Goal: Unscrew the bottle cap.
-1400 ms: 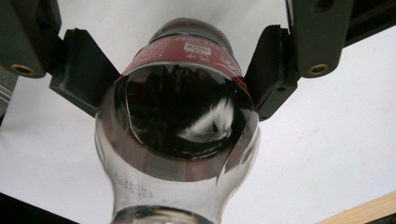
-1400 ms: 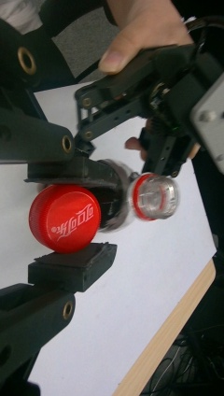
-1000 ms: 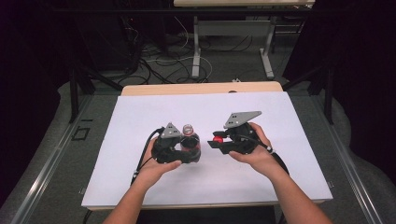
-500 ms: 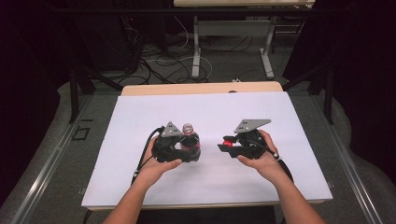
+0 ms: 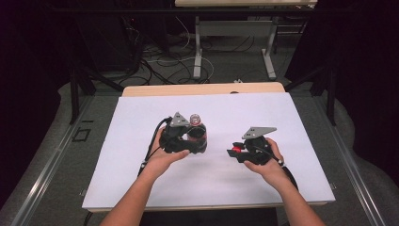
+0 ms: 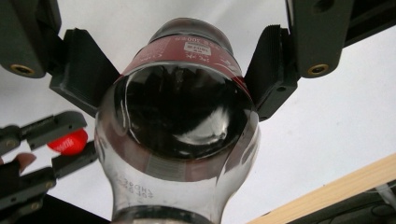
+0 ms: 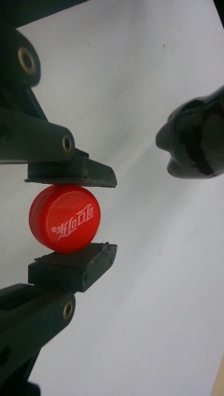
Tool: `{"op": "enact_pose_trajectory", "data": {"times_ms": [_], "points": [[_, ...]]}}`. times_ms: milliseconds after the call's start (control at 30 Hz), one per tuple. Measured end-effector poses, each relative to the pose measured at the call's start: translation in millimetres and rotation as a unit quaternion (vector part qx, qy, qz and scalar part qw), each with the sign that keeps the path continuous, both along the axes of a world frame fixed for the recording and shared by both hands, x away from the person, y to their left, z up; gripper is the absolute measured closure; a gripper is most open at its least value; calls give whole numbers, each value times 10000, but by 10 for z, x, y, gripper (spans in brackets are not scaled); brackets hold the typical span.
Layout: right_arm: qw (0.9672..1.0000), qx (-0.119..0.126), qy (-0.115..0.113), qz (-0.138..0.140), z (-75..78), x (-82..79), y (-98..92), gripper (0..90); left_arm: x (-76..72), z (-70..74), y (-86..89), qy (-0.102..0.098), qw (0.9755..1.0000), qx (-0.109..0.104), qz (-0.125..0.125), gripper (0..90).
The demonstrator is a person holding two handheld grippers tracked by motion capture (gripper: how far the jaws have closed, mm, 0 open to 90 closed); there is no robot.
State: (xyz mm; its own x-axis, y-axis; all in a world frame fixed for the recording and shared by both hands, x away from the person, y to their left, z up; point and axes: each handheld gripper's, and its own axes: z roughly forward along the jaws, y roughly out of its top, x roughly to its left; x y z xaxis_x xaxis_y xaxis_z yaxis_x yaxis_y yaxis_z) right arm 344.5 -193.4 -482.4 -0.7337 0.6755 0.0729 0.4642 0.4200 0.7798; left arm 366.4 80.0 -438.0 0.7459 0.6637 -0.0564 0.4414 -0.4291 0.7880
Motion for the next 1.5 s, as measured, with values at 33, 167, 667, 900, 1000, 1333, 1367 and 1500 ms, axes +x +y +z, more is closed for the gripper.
{"op": "enact_pose_trajectory", "data": {"times_ms": [33,167,667,900,1000,1333,1367,1500], "points": [[10000,43,-41,-49,-19,-5,-1,603,15,11,-19,6,10000,-10,5,304],[9999,1,-39,-101,-77,-19,-19,603,88,35,-80,-29,10000,-12,5,304],[9996,46,12,-266,-191,-9,-90,603,529,-29,-196,9,9991,-3,431,304],[9995,72,77,-293,-217,2,-106,604,702,-140,-219,39,9976,-80,691,304],[9995,104,50,-305,-224,6,-104,603,763,-194,-248,56,9973,-48,737,304],[9994,128,82,-307,-227,2,-88,603,882,-398,-421,121,9964,-42,833,303],[9994,120,74,-306,-229,4,-89,603,887,-412,-433,127,9964,-16,843,303],[9994,159,77,-309,-223,5,-96,603,900,-467,-459,61,9964,52,840,303]]}}
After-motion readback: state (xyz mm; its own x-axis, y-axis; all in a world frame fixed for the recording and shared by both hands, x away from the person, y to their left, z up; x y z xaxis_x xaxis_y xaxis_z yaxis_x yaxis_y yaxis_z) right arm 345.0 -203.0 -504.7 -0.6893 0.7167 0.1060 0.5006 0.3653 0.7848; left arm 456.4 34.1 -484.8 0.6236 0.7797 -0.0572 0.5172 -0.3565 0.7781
